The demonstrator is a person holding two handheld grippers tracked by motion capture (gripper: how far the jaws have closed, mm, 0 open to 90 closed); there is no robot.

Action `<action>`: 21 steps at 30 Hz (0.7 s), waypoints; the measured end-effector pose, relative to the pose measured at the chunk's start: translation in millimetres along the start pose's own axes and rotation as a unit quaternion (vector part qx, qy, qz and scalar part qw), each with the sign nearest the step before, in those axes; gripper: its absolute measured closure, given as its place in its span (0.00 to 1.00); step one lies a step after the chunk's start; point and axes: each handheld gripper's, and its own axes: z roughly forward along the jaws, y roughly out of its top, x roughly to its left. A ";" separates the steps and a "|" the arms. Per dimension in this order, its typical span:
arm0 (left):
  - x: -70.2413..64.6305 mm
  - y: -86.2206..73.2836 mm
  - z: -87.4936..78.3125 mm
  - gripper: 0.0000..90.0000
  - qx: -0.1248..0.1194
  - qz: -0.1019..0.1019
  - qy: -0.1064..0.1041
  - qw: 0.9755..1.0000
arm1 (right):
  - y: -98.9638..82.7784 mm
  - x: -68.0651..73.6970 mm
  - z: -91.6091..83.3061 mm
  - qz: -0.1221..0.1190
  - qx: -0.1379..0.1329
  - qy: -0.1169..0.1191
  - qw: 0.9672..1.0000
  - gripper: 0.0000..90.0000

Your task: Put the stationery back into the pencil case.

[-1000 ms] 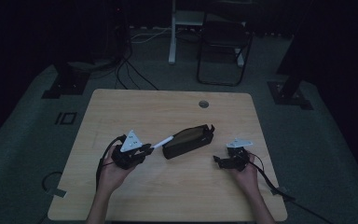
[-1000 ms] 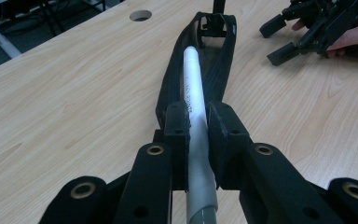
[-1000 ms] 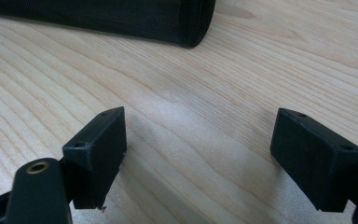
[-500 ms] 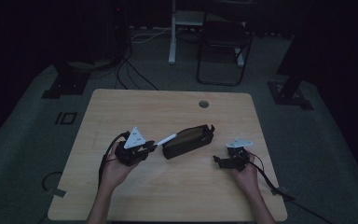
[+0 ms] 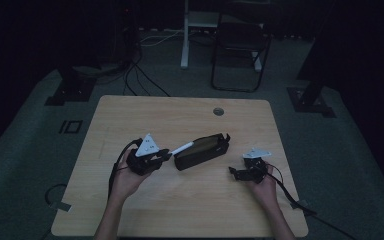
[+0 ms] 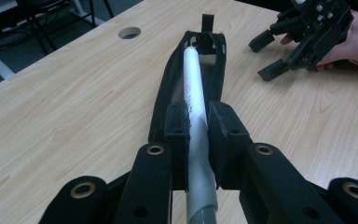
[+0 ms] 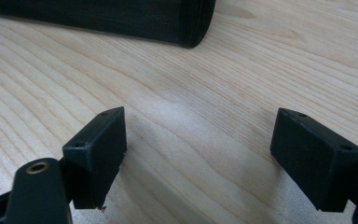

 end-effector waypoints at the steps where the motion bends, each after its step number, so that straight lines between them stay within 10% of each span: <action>1: 0.3 0.2 0.2 0.88 -0.001 0.000 -0.001 1.000 | -0.1 -0.2 0.1 -0.002 -0.001 0.000 1.000 0.20; 21: 9.0 8.1 7.7 0.88 -0.014 -0.009 -0.020 1.000 | -0.1 -0.2 0.1 -0.002 -0.001 0.000 1.000 0.20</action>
